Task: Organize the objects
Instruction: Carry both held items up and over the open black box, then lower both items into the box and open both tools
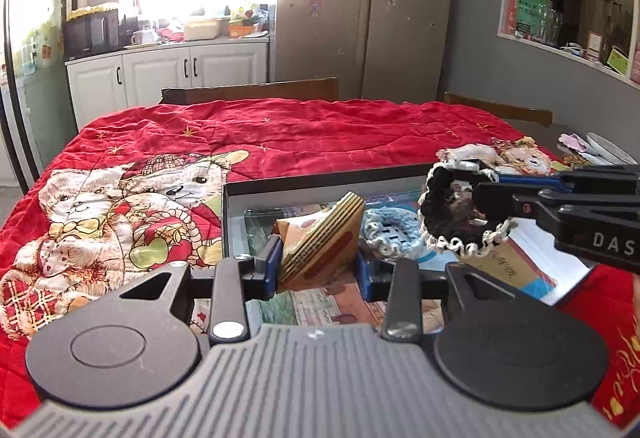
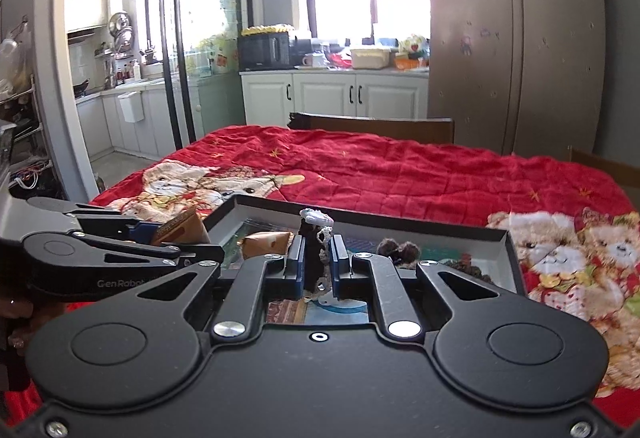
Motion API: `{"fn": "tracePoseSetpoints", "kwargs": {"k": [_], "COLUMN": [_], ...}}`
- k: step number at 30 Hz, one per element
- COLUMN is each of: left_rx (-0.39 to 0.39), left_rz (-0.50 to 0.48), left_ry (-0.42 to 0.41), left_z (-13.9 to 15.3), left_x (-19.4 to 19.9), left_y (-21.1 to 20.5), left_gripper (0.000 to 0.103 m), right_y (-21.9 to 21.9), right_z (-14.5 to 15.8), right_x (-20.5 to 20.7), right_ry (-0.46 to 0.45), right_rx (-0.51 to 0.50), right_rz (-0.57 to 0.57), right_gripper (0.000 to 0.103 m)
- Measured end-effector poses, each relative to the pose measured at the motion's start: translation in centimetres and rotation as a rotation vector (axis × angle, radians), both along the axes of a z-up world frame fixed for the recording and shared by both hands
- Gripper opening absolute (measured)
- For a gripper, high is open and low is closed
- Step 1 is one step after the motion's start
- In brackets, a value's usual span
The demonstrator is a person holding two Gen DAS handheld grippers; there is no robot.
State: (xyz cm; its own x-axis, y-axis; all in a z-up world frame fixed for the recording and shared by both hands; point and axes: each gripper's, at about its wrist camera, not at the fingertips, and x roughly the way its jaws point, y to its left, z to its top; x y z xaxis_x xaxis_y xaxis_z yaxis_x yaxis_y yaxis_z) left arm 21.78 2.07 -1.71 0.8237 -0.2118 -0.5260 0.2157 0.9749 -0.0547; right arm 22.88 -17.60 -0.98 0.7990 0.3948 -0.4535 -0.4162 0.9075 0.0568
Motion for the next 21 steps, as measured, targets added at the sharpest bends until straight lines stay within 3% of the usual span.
{"fn": "tracePoseSetpoints", "kwargs": {"k": [14,21], "left_rx": [0.04,0.051], "left_rz": [-0.041,-0.054], "left_ry": [-0.006,0.023], "left_z": [-1.4,-2.3], "left_x": [0.7,1.2], "left_y": [-1.6,-1.8], "left_gripper": [0.042,0.042], "right_y": [-0.6,-0.7], "right_z": [-2.9,-4.0], "right_x": [2.7,3.4], "right_ry": [0.067,0.104], "right_rx": [0.107,0.11], "right_rz": [-0.013,-0.027], "right_gripper": [0.012,0.012]}}
